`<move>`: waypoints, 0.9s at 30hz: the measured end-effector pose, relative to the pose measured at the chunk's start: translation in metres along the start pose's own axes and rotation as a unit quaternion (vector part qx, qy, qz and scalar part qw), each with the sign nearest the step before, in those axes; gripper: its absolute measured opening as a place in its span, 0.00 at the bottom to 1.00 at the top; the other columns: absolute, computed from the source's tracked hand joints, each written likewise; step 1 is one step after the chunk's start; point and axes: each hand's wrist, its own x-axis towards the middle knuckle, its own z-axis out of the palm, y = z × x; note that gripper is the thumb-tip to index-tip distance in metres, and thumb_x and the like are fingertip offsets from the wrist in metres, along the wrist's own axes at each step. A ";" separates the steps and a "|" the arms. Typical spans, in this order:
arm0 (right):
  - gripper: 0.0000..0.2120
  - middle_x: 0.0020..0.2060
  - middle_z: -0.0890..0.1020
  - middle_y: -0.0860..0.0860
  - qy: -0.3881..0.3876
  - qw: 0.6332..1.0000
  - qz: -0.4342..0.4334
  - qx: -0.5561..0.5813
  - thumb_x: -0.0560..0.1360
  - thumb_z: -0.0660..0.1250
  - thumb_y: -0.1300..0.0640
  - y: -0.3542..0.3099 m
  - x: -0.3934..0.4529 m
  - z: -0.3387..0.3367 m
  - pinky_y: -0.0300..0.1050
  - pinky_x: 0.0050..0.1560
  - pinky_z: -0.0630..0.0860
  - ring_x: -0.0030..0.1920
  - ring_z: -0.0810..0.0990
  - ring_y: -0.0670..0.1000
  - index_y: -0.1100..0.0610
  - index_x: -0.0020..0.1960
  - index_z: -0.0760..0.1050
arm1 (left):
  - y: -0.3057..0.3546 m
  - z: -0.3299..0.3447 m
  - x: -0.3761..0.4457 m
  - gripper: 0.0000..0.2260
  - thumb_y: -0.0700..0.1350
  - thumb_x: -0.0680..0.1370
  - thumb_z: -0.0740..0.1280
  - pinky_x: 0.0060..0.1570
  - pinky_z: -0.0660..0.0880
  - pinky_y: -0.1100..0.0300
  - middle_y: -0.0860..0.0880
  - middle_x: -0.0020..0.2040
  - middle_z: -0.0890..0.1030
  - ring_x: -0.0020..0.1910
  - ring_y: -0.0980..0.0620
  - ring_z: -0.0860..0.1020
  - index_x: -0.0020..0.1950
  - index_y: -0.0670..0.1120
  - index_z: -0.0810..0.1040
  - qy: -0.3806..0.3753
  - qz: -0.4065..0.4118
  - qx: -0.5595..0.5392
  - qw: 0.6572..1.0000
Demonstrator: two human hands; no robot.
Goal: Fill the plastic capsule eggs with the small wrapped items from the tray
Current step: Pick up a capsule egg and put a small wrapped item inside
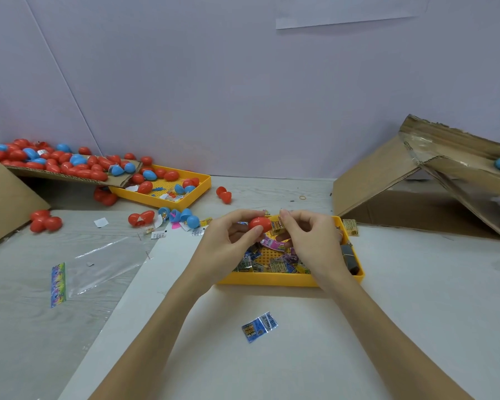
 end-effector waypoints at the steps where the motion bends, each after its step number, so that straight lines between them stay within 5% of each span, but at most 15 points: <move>1: 0.12 0.37 0.87 0.49 -0.004 1.000 0.002 0.006 0.81 0.67 0.48 0.000 0.000 0.000 0.47 0.44 0.85 0.39 0.86 0.47 0.52 0.45 0.84 | 0.000 0.000 0.000 0.13 0.45 0.81 0.69 0.50 0.79 0.68 0.55 0.57 0.82 0.56 0.58 0.82 0.64 0.57 0.78 -0.002 0.001 0.003 1.000; 6: 0.07 0.42 0.87 0.50 -0.066 0.994 0.011 0.089 0.78 0.73 0.52 -0.003 0.000 -0.001 0.41 0.41 0.83 0.43 0.87 0.49 0.55 0.51 0.83 | -0.001 0.000 0.000 0.15 0.43 0.79 0.71 0.51 0.79 0.68 0.56 0.55 0.84 0.55 0.60 0.83 0.64 0.50 0.77 0.022 0.000 -0.041 0.999; 12: 0.11 0.47 0.88 0.47 -0.081 0.988 0.002 0.131 0.73 0.77 0.57 -0.001 0.003 -0.004 0.39 0.52 0.82 0.50 0.86 0.45 0.53 0.55 0.83 | -0.002 0.000 0.002 0.10 0.44 0.79 0.71 0.47 0.79 0.69 0.55 0.53 0.85 0.50 0.60 0.84 0.60 0.51 0.80 0.035 -0.015 -0.053 0.998; 27: 0.13 0.51 0.86 0.40 -0.098 0.986 -0.079 0.106 0.75 0.76 0.58 -0.003 0.000 -0.004 0.32 0.54 0.78 0.55 0.84 0.42 0.49 0.57 0.82 | 0.000 -0.003 0.002 0.11 0.45 0.79 0.70 0.48 0.80 0.68 0.53 0.54 0.85 0.50 0.58 0.85 0.62 0.53 0.81 0.045 -0.026 -0.053 0.997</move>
